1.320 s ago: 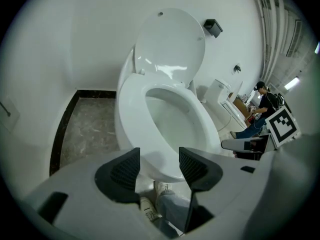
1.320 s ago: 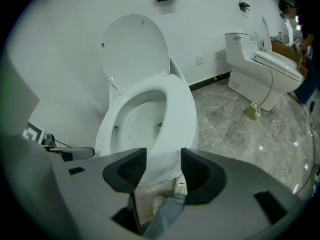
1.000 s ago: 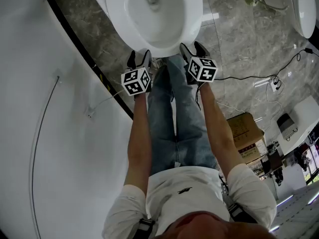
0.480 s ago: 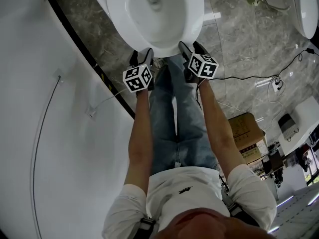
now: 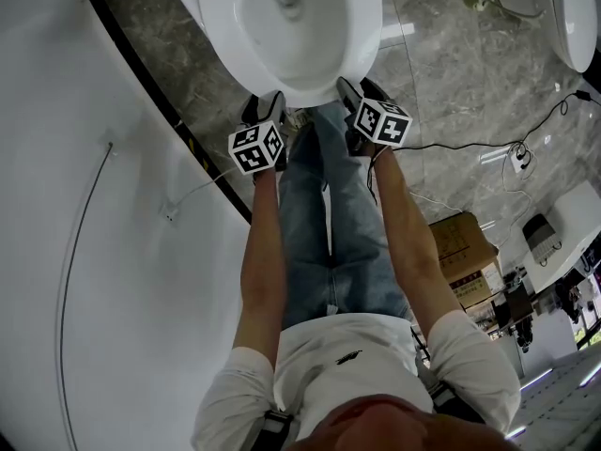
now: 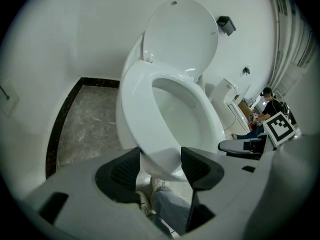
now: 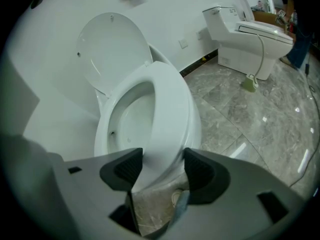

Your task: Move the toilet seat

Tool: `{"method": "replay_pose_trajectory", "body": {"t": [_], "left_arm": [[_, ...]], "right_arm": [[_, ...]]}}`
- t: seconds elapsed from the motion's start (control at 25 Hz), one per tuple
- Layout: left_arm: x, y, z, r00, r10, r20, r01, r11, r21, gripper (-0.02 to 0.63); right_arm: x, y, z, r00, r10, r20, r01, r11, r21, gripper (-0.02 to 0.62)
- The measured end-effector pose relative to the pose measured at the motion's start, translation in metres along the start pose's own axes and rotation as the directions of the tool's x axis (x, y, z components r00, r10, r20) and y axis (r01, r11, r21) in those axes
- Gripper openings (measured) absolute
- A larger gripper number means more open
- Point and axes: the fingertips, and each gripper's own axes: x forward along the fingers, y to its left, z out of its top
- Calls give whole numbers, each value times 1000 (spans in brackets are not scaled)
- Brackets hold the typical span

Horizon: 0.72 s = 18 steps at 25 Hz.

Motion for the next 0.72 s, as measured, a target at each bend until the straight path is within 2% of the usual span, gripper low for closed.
{"method": "replay_pose_trajectory", "body": {"t": [0.28,0.72], "left_arm": [[-1,0,-1,1000,10,-16,-10,1000,17,268],[-17,-6,8,1000,6,18,-6,1000,13,270]], "right_arm": [[-3,1,0,1000,-9,-16,8,999,-31,247],[-22,12,5,1000,4,12,-4,1000,-28,232]]}}
